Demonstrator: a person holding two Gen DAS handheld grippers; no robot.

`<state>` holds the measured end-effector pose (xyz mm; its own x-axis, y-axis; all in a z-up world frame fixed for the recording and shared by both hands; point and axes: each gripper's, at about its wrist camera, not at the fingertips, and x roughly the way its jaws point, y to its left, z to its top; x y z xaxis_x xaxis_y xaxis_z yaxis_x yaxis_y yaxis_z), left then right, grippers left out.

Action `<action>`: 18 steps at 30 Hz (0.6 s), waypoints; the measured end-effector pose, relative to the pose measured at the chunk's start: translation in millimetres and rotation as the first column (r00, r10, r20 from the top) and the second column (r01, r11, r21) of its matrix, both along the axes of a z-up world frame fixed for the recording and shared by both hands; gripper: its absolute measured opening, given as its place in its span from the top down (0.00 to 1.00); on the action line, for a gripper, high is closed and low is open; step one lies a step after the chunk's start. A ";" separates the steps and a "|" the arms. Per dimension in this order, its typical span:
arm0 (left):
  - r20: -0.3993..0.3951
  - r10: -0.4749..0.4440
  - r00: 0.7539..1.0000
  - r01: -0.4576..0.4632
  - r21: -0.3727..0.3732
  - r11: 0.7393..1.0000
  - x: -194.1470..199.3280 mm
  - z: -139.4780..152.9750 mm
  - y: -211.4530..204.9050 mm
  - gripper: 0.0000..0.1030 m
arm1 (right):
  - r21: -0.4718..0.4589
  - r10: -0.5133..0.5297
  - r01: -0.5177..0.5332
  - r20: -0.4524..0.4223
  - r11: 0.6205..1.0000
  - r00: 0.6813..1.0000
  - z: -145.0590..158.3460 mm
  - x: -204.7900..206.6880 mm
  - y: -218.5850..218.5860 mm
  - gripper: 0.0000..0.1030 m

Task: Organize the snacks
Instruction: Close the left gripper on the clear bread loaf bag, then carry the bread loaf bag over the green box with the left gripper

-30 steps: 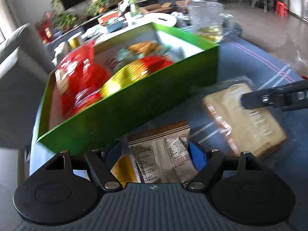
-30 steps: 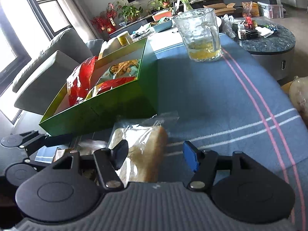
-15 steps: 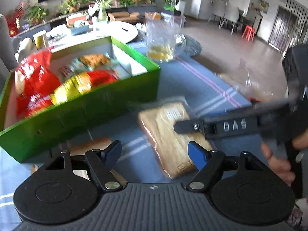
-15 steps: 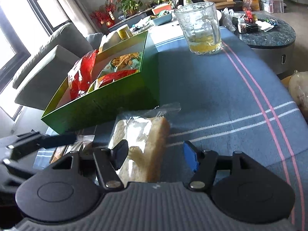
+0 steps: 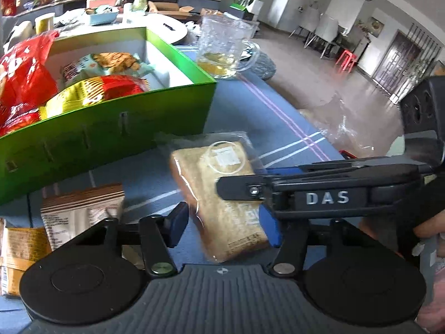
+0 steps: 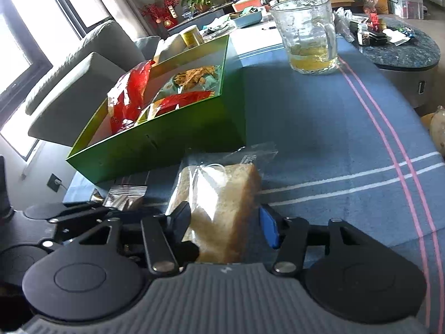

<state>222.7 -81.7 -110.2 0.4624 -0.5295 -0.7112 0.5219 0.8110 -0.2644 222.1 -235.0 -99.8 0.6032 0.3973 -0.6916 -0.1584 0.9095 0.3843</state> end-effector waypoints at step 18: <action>0.190 0.048 0.981 -0.046 -0.013 0.999 -36.6 57.4 13.7 0.51 | -0.007 0.023 -0.022 0.170 1.000 0.985 48.2 -24.2 22.3 0.50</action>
